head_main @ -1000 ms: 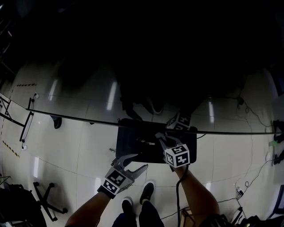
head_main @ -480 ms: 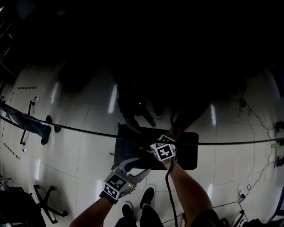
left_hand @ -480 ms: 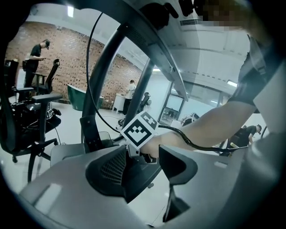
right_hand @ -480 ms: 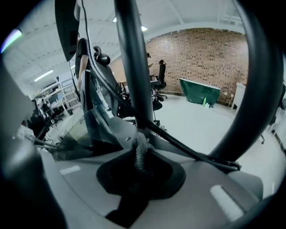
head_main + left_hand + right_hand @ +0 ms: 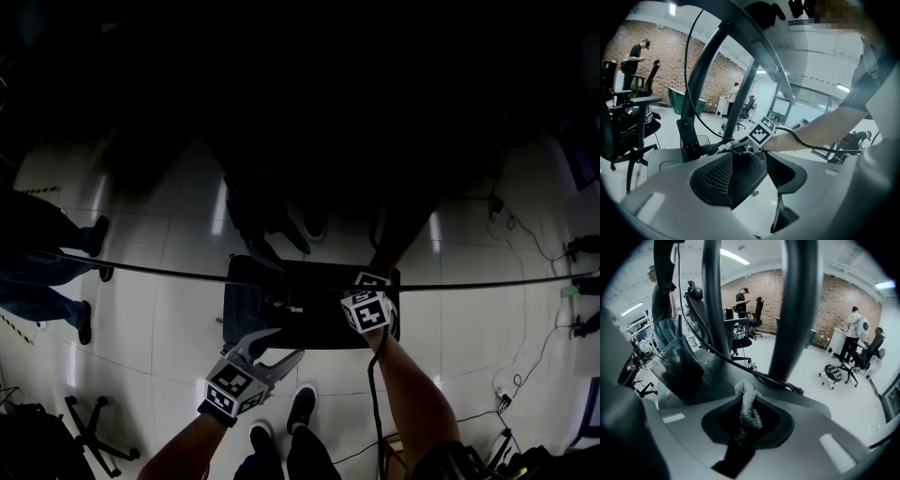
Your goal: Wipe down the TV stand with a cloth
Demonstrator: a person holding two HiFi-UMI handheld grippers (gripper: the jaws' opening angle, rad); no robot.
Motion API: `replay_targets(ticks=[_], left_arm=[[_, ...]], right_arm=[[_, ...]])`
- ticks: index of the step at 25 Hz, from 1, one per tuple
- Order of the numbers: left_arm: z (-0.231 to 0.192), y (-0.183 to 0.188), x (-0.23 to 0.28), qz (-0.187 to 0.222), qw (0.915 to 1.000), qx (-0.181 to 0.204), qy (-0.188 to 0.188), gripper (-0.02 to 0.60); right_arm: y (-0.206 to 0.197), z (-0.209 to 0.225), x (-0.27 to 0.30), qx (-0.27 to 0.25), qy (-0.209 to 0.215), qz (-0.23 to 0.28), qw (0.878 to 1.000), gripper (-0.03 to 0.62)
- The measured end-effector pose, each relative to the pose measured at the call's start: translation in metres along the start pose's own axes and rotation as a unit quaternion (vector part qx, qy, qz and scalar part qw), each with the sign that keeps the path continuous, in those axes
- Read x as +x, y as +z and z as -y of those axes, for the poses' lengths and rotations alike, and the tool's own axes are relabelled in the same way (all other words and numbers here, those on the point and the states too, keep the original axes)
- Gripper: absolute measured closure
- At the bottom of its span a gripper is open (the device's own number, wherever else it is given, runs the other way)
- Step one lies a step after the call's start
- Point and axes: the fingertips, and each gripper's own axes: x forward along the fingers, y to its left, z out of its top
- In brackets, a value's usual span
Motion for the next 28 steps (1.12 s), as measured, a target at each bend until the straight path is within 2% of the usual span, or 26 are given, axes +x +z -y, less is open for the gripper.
replay_targets(ticks=[7,11,13,16,23,25,28], left_arm=[[0.011,-0.004,-0.004,-0.009,0.9999,0.0,-0.007,0.333],[0.011,-0.007,-0.009,-0.008,1.0,0.004,-0.003,0.334],[0.013,-0.009,-0.013,-0.009,1.0,-0.001,-0.004,0.334],[0.017,-0.011,-0.023,-0.01,0.9999,-0.013,-0.002,0.336],[0.018,-0.013,-0.042,-0.011,0.9999,-0.008,0.008,0.336],[0.016,-0.014,-0.046,-0.012,0.9998,-0.011,0.011,0.336],[0.014,-0.012,-0.047,-0.014,0.9997,-0.013,0.013,0.336]], right_arm=[[-0.051,0.076,-0.033,0.05,-0.057,-0.025,0.997,0.542],[-0.056,0.09,-0.043,0.072,-0.077,-0.023,0.994,0.542],[-0.04,0.072,-0.047,0.078,-0.052,0.006,0.996,0.542],[-0.016,0.015,-0.045,0.06,-0.001,0.034,0.998,0.542],[0.01,-0.108,-0.013,0.028,0.09,0.034,0.995,0.542],[0.01,-0.128,-0.008,0.012,0.105,0.023,0.994,0.542],[0.003,-0.129,-0.007,0.001,0.105,0.009,0.994,0.542]])
